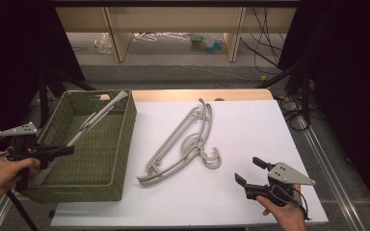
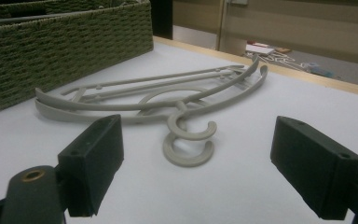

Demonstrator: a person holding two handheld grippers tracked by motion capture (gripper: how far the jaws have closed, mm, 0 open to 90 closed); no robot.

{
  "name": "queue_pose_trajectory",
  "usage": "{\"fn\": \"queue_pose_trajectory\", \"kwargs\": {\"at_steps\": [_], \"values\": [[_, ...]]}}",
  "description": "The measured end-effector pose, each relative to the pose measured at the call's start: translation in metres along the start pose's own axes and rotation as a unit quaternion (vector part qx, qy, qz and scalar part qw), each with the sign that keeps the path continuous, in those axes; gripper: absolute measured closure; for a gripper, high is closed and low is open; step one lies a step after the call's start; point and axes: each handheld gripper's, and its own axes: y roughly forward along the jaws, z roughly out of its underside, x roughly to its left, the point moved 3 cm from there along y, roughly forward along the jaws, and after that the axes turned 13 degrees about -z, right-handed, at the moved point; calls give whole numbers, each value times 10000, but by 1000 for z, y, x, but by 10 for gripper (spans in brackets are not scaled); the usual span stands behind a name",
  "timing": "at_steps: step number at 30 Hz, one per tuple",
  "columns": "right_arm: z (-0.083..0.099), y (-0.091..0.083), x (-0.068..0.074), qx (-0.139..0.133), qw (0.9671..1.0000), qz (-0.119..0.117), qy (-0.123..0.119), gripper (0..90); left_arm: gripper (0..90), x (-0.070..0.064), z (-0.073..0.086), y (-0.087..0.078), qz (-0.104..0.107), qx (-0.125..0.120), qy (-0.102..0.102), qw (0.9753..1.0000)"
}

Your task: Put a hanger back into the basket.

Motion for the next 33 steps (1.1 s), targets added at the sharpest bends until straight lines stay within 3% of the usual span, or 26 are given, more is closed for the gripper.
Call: {"fn": "queue_pose_trajectory", "kwargs": {"at_steps": [7, 15, 18, 20, 26, 29, 31, 33], "values": [[0, 0, 0, 15, 10000, -6, -2, 180, 815, 6, 6, 13, -12, 212, -176, 9996], [0, 1, 1, 11, 10000, -33, -23, 180, 812, 6, 7, 29, -240, 511, -433, 9975], [0, 1, 0, 14, 10000, -40, -20, 180, 805, 8, 7, 32, -433, 674, -477, 9956], [0, 1, 1, 12, 10000, -38, -21, 180, 794, 12, 6, 32, -534, 919, -409, 9935], [0, 1, 0, 19, 10000, -55, -13, 180, 757, 19, 10, 33, -972, 1302, -549, 9852], [0, 1, 0, 29, 10000, -36, -21, 180, 744, 24, 10, 33, -1202, 1396, -670, 9806], [0, 1, 0, 27, 10000, -35, -19, 180, 740, 28, 11, 32, -1422, 1471, -597, 9770], [0, 1, 0, 61, 10000, -51, -12, 180, 737, 32, 11, 30, -1532, 1473, -639, 9751]]}}
